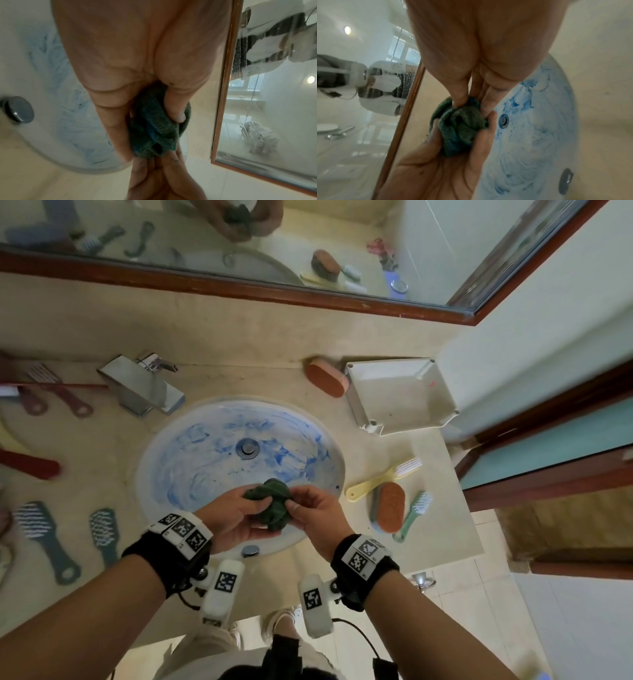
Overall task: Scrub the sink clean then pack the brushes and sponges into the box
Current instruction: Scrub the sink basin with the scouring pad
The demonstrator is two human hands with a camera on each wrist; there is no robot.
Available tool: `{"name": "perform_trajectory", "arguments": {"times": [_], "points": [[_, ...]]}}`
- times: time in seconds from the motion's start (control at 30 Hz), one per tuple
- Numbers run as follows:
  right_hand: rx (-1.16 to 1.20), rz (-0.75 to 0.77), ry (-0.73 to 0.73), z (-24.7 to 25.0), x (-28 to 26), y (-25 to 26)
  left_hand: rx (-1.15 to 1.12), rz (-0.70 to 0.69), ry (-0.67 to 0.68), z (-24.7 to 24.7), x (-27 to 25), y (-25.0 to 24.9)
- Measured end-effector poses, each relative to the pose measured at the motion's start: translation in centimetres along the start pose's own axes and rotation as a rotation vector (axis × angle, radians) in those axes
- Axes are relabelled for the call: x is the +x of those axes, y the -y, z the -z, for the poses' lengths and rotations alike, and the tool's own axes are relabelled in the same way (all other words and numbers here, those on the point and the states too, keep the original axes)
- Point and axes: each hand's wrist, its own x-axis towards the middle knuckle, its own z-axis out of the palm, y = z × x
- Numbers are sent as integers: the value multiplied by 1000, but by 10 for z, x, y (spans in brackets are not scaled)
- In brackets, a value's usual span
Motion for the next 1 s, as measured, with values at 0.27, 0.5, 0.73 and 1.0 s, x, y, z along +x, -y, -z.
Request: {"name": "perform_trajectory", "arguments": {"times": [0.27, 0.5, 0.73, 1.0], "points": [[-1384, -139, -136, 79, 3, 1, 545, -32, -398, 15, 44, 9], [-1485, -325, -50, 100, 11, -26, 762, 132, -377, 11, 73, 16], [-1462, -254, -74, 105, 15, -42, 1294, 58, -219, 5, 83, 38], [-1534, -266, -12, 110, 16, -37, 1360, -33, -159, -7, 88, 56]]}}
